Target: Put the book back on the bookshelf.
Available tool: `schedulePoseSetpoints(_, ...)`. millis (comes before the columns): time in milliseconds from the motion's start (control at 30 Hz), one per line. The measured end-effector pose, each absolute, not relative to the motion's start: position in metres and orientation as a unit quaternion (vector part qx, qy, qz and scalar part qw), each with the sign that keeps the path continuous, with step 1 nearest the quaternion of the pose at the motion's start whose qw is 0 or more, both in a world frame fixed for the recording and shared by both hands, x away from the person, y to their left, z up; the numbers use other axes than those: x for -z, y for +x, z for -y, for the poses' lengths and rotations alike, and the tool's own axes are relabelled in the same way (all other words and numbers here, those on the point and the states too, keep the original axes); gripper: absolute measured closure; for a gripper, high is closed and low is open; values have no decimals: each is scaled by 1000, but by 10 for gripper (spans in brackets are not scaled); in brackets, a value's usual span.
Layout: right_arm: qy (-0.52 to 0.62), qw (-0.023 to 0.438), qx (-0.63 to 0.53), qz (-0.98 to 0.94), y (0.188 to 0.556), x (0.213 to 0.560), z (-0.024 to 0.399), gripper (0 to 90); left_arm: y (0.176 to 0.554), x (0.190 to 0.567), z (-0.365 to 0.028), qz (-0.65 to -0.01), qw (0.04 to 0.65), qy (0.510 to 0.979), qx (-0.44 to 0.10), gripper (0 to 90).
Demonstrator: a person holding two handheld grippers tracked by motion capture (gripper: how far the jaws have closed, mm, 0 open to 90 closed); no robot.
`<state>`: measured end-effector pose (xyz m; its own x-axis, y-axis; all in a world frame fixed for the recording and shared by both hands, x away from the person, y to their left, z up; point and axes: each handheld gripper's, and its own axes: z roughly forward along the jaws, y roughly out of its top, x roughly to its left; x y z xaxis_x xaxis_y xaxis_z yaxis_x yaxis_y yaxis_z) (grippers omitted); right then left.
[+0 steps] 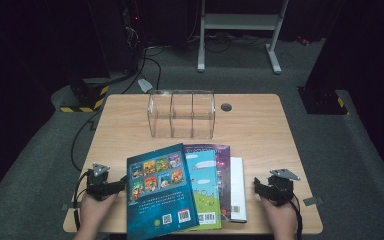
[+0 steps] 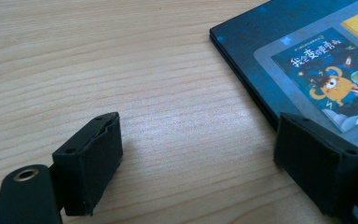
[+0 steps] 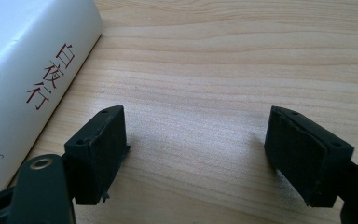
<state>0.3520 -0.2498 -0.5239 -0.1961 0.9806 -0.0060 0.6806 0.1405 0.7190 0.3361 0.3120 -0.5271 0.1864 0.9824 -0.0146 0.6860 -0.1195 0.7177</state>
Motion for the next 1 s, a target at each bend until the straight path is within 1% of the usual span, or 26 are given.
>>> schedulePoseSetpoints(167,586,244,-307,-709,352,524,251,209,333,525,-319,-599,317,696,-239,141)
schedulePoseSetpoints(400,587,236,-316,-707,352,523,252,188,329,519,-319,-587,342,695,-237,145)
schedulePoseSetpoints(467,581,236,-318,-711,351,523,251,211,328,517,-316,-583,348,696,-235,139)
schedulePoseSetpoints(600,559,248,-330,-719,349,521,250,216,326,513,-311,-578,365,691,-233,137)
schedulePoseSetpoints(867,536,253,-350,-725,341,514,248,250,325,514,-301,-569,382,699,-201,108)
schedulePoseSetpoints(1000,526,256,-369,-722,337,505,244,253,322,513,-297,-564,387,702,-196,109)
